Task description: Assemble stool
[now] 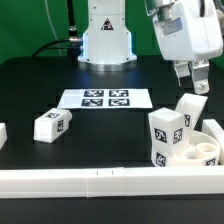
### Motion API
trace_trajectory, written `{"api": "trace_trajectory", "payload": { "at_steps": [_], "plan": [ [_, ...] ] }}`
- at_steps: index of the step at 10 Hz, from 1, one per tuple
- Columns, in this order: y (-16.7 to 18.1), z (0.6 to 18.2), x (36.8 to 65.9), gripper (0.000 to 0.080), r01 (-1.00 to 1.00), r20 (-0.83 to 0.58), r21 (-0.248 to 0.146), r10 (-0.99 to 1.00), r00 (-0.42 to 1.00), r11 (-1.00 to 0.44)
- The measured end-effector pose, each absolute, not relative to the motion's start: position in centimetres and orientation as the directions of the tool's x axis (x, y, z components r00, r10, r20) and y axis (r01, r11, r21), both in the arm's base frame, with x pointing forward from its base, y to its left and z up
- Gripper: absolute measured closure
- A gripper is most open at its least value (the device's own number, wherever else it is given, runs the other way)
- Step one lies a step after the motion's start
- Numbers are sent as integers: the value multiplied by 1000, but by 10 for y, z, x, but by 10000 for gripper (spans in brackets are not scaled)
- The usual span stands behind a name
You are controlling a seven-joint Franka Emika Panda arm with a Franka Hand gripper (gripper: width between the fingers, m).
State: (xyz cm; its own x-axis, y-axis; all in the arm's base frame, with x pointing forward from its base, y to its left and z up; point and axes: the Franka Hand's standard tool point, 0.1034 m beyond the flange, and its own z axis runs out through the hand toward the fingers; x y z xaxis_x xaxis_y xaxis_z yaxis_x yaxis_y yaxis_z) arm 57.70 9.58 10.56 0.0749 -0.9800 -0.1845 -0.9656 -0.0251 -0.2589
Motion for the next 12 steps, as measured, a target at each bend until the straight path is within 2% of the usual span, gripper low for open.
{"api": "trace_trajectory", "payload": {
  "at_steps": [2, 4, 5, 6, 8, 10, 12],
  "plan": [
    [96, 105, 577, 151, -937, -128, -284, -960, 248, -204],
    [99, 104, 575, 151, -777, 3, -285, -811, 585, -562],
    [99, 105, 576, 151, -674, 40, -277, -709, 704, -685],
    [104, 107, 577, 151, -579, 52, -264, -611, 790, -771],
    [102, 107, 578, 151, -505, 82, -256, -539, 839, -824],
    [100, 107, 578, 151, -301, 139, -220, -336, 932, -928],
    [100, 103, 576, 151, 64, 177, -125, 42, 983, -990]
  ]
}}
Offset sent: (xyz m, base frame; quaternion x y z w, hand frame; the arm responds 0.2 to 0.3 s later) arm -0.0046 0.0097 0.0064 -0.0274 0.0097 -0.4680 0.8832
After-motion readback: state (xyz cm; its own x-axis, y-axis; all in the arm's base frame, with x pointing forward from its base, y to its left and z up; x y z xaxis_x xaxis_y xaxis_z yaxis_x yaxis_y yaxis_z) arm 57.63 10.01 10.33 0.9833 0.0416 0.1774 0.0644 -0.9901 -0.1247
